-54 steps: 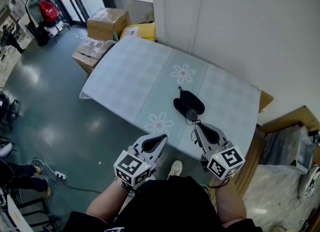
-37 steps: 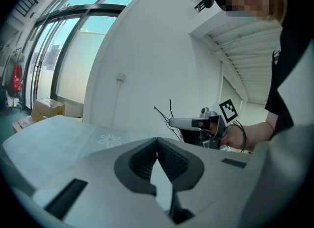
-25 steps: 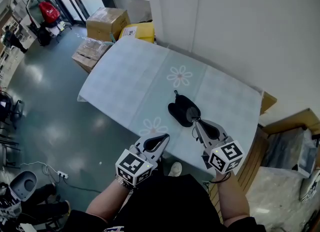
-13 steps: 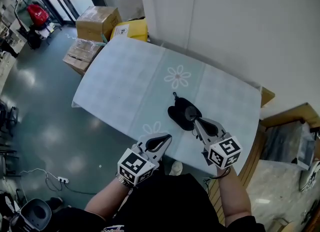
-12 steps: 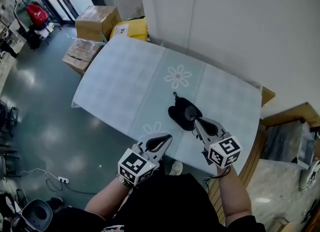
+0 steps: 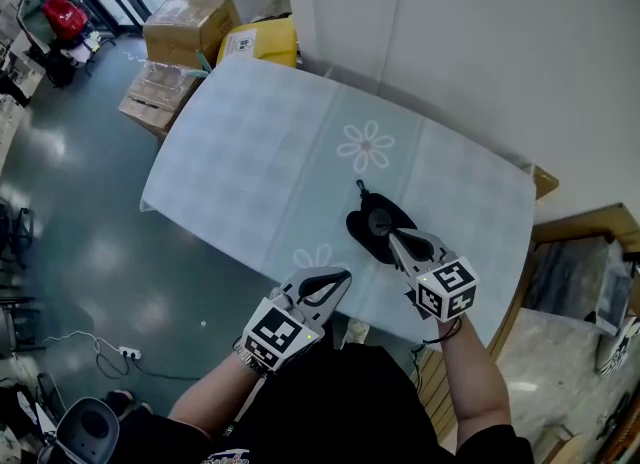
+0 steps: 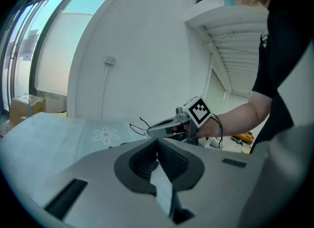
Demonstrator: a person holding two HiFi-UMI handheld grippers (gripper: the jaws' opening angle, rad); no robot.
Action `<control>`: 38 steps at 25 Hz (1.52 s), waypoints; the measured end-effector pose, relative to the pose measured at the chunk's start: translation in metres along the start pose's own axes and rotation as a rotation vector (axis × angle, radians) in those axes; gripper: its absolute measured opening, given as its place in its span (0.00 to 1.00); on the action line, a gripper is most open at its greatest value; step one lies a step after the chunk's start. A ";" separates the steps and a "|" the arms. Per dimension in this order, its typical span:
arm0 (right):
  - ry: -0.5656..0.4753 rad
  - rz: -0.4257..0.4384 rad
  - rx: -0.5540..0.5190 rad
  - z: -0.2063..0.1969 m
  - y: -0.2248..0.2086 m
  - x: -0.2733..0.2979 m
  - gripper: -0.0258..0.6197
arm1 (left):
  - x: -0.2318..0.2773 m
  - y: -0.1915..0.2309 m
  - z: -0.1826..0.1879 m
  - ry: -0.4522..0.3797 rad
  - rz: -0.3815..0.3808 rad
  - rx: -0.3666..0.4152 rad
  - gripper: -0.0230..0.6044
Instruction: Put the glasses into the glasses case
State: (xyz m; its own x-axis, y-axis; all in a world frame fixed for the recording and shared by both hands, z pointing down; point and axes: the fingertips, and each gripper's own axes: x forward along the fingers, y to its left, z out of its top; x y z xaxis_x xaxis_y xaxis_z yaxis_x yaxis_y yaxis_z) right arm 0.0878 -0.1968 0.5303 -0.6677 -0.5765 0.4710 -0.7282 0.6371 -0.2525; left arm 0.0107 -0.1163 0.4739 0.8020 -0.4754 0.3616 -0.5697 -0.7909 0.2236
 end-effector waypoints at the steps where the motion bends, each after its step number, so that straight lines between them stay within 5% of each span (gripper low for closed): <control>1: 0.014 0.001 0.000 -0.003 -0.002 0.005 0.09 | 0.001 0.001 -0.002 0.004 -0.007 -0.003 0.08; 25: 0.390 0.054 -0.067 -0.082 -0.031 0.077 0.09 | 0.029 0.034 -0.017 0.064 -0.078 -0.040 0.08; 38: 0.504 0.076 -0.088 -0.104 -0.030 0.084 0.09 | 0.032 0.039 -0.020 0.064 -0.061 -0.070 0.08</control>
State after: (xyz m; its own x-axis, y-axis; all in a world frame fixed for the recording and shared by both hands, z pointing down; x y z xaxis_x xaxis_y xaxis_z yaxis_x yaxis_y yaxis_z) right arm 0.0697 -0.2106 0.6651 -0.5451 -0.2225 0.8083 -0.6501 0.7210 -0.2400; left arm 0.0108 -0.1552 0.5120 0.8235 -0.3998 0.4024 -0.5333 -0.7874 0.3091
